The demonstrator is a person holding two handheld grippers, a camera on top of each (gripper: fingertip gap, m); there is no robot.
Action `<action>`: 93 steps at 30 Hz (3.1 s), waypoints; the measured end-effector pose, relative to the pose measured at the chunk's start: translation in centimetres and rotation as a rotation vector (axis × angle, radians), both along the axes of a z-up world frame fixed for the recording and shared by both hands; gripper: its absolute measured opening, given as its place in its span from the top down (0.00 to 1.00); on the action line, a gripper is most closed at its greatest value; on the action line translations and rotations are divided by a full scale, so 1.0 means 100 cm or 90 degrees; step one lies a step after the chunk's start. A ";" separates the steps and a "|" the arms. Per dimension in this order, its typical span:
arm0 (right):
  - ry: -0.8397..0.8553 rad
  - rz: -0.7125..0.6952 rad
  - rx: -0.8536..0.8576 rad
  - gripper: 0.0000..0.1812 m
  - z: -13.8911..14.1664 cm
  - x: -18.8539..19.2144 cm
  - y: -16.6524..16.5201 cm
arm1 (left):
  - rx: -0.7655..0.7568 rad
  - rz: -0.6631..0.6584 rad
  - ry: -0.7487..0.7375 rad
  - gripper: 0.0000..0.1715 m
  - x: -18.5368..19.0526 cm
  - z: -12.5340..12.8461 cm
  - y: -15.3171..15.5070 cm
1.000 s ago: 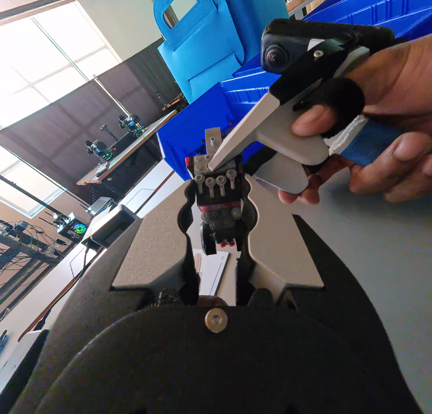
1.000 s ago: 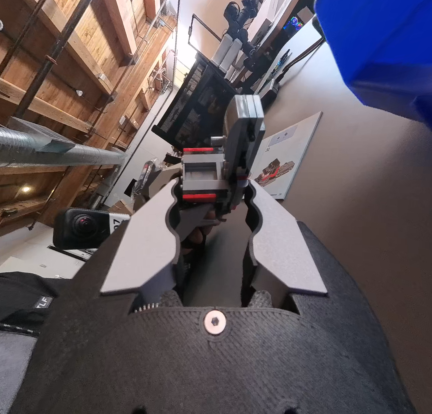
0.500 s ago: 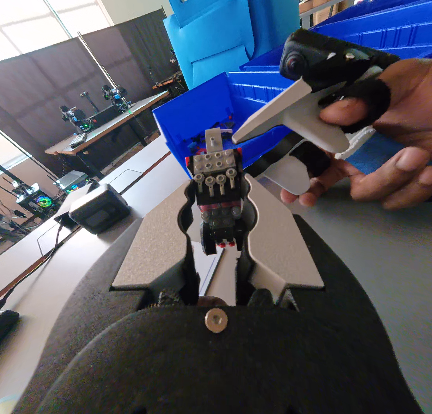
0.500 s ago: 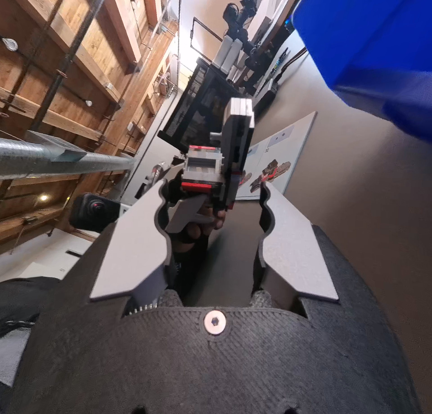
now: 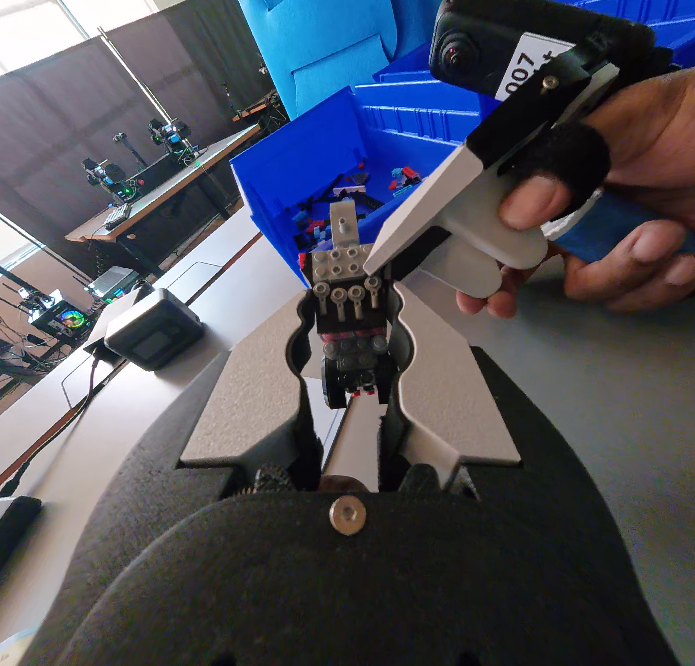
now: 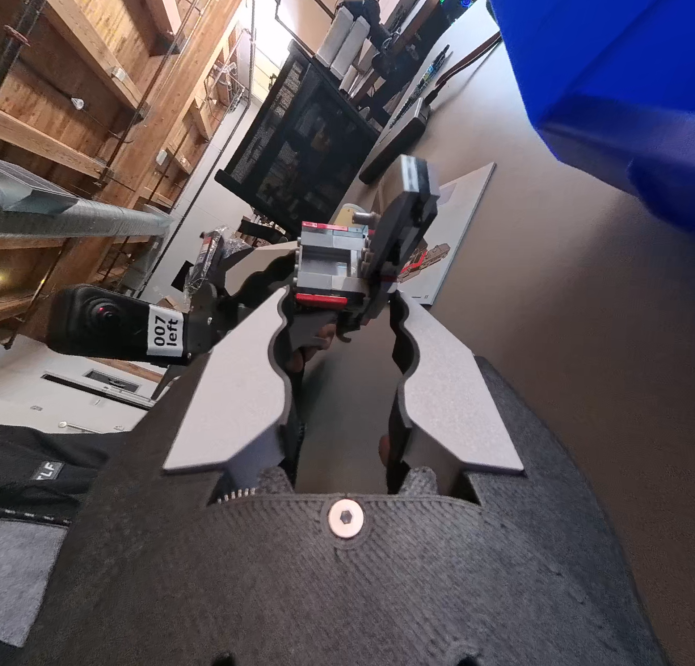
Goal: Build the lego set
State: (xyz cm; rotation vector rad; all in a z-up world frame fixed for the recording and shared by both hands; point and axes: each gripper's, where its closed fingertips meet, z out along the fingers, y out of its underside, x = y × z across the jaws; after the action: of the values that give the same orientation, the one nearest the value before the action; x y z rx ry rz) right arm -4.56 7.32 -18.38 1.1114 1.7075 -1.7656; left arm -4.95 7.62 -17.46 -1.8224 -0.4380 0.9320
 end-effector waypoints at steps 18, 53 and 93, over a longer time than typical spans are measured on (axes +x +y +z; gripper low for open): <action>0.044 0.004 0.069 0.50 -0.005 0.004 0.025 | 0.147 -0.027 -0.263 0.78 -0.005 -0.014 -0.009; 0.310 0.040 0.202 0.71 -0.007 0.030 0.045 | 0.362 0.026 -0.384 0.63 0.063 -0.017 -0.086; 0.436 0.120 0.372 0.92 -0.033 0.021 0.009 | 0.027 -0.090 -0.309 0.80 0.027 -0.045 -0.013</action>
State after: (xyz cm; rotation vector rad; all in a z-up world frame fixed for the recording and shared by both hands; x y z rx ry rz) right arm -2.44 8.23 -21.70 0.5086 2.7576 -1.6705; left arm -2.26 6.33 -21.95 -2.0078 -0.6112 0.3730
